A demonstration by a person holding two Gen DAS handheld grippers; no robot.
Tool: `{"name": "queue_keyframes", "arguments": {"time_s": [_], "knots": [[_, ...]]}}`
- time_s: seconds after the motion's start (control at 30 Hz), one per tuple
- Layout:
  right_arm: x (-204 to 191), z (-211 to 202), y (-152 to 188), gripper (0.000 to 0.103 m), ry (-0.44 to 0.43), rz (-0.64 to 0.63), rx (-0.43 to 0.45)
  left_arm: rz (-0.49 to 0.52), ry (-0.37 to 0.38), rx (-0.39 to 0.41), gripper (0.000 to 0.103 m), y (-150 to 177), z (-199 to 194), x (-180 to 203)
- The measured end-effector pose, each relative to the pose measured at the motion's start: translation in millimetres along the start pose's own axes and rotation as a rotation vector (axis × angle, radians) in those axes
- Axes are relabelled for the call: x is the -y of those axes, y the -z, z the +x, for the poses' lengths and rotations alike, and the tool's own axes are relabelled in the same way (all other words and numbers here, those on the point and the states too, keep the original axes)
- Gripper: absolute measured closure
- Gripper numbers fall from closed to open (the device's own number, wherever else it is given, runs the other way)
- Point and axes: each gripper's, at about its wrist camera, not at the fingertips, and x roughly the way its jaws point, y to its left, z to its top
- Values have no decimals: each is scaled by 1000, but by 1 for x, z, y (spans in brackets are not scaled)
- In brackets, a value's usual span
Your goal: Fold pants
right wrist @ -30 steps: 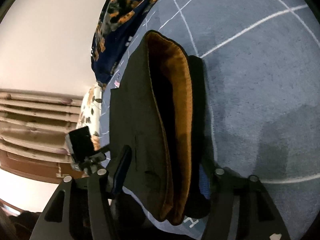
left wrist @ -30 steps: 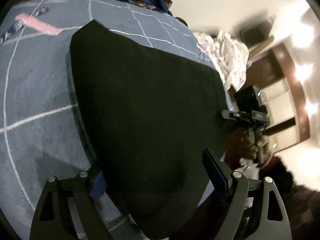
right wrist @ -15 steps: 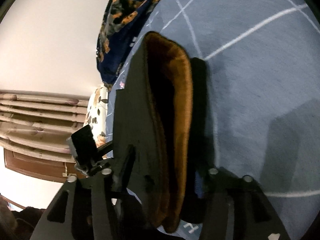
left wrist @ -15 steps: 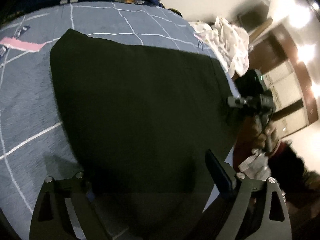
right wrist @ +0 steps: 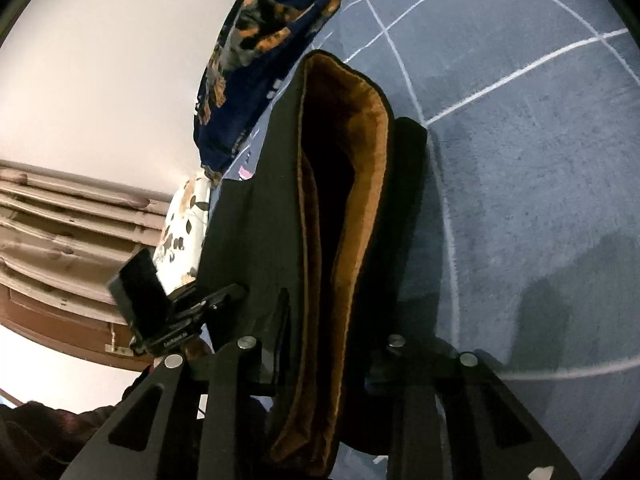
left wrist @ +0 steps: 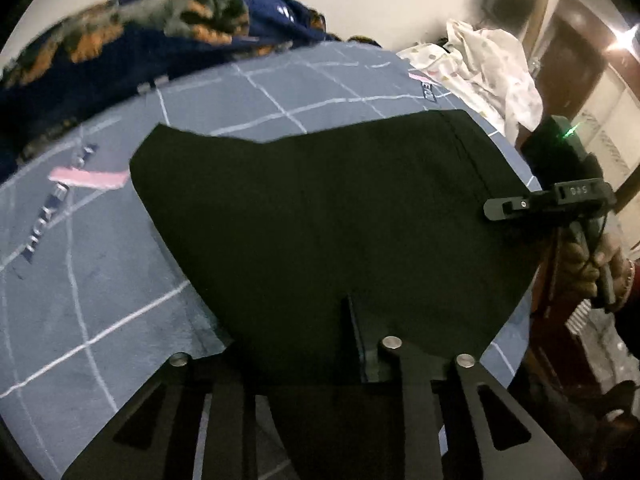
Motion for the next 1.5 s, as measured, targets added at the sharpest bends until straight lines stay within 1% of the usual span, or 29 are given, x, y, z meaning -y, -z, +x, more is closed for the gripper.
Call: {"name": "queue_keyframes", "arguments": {"time_s": [0.1,0.2,0.4,0.67,0.87,0.97,1.23,1.37,1.5], "knots": [[-9,2,3,79,-10,-6,5,1,-37,33,84,-1,-12,4],[-21,9,6,80,-12,-24,2,16,-67,50,84,-4,-20,3],[-44,27,2,80,-46,-47,-3,6,-115,87,85,-3,-43,-11],[-67,56,-4,80,-71,-52,-20,-29,-164,112,85,3,-65,-38],[-85,82,-14,80,-89,-57,-34,-66,-196,138,85,4,-81,-68],[-98,97,-24,80,-100,-72,-43,-102,-213,158,85,0,-91,-92],[-134,150,-71,80,-134,-115,-69,-168,-285,215,85,-18,-110,-156],[-148,177,-97,80,-146,-136,-78,-197,-313,234,85,-31,-113,-185],[-151,201,-120,80,-152,-141,-79,-224,-338,247,85,-42,-107,-220]]}}
